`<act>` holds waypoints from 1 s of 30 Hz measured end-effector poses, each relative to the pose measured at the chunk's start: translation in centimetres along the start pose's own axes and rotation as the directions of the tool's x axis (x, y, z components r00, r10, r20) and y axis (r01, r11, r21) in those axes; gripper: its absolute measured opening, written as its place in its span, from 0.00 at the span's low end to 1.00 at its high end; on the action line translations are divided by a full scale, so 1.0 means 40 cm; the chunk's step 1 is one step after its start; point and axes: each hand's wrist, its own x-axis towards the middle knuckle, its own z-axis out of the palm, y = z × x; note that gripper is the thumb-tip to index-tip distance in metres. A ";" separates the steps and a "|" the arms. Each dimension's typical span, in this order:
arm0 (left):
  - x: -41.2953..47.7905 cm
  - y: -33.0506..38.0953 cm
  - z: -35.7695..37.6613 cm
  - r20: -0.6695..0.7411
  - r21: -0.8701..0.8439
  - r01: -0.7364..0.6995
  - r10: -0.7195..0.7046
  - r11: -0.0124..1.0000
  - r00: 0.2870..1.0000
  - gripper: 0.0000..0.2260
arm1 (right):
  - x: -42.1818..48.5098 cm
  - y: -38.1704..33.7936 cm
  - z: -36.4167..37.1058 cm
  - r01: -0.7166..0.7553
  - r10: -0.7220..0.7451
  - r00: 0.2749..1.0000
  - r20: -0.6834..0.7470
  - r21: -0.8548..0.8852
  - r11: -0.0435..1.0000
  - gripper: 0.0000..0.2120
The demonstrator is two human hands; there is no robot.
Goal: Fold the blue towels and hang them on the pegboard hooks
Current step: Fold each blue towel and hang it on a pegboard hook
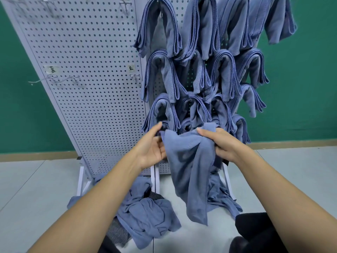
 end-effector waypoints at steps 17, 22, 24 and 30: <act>-0.017 0.028 -0.035 0.231 -0.152 -0.090 0.124 0.984 0.965 0.12 | 0.004 0.024 -0.032 -0.084 0.119 0.976 0.183 -0.191 0.978 0.13; -0.023 0.047 -0.040 0.089 -0.067 -0.201 0.207 0.977 0.974 0.12 | 0.001 0.028 -0.023 -0.075 0.126 0.982 0.143 -0.316 0.946 0.10; -0.023 0.058 -0.052 0.069 0.003 -0.208 0.207 0.978 0.976 0.09 | 0.001 0.020 -0.028 -0.037 0.066 0.994 0.090 -0.292 0.956 0.07; -0.033 0.081 -0.113 0.010 0.331 -0.078 0.079 0.940 0.997 0.08 | 0.005 0.003 -0.055 0.029 -0.035 0.996 -0.078 -0.074 0.997 0.10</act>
